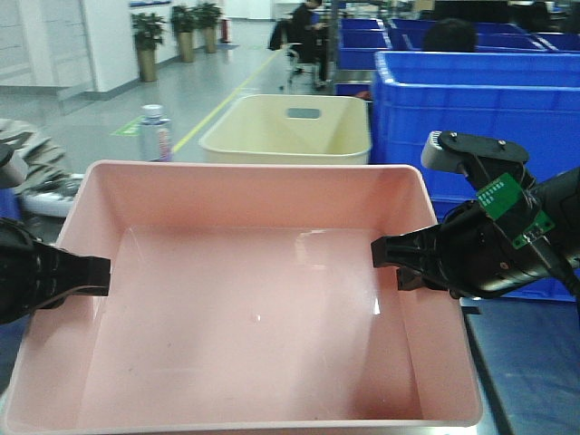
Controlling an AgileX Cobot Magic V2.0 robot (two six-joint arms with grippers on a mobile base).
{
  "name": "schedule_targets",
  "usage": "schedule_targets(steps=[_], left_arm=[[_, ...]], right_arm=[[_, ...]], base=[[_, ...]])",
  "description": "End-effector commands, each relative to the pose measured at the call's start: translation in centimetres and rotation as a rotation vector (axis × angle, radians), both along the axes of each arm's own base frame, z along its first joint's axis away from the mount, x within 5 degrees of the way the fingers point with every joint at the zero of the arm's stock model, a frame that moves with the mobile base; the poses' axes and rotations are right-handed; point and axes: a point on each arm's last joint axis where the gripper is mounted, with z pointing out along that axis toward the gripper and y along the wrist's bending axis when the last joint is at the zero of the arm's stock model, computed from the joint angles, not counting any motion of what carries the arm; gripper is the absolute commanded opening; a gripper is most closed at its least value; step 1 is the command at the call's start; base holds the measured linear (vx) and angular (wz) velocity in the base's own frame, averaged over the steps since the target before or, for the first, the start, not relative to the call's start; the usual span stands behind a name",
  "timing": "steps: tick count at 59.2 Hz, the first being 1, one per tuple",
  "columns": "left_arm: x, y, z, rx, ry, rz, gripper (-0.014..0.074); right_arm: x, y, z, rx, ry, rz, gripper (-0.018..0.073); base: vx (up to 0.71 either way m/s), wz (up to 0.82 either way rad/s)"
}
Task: Grab pink bin and stack on right shelf
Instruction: 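Hold the pink bin with both grippers while the base drives to the table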
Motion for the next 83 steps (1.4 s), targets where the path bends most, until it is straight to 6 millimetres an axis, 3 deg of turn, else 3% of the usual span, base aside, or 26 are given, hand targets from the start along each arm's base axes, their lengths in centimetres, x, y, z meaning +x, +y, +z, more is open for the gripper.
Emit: schedule_targets(steps=[1, 39, 52, 83], left_arm=[[-0.50, 0.42, 2.37, -0.026, -0.137, 0.021, -0.0001], [-0.50, 0.42, 2.37, -0.025, -0.138, 0.021, -0.0001], [-0.50, 0.42, 2.38, -0.026, -0.138, 0.021, -0.0001], [-0.42, 0.39, 2.23, -0.024, -0.128, 0.020, -0.0001]], right_arm=[[-0.37, -1.22, 2.56, -0.028, -0.146, -0.023, -0.0008], [-0.36, -1.21, 2.56, -0.027, -0.146, -0.023, -0.0008], [0.13, -1.04, 3.28, 0.002, -0.240, -0.022, -0.0008], [0.07, -0.84, 2.76, 0.027, -0.182, -0.028, -0.0008]], base=[[0.21, -0.46], [0.09, -0.21], [0.00, 0.00], [0.00, 0.00]])
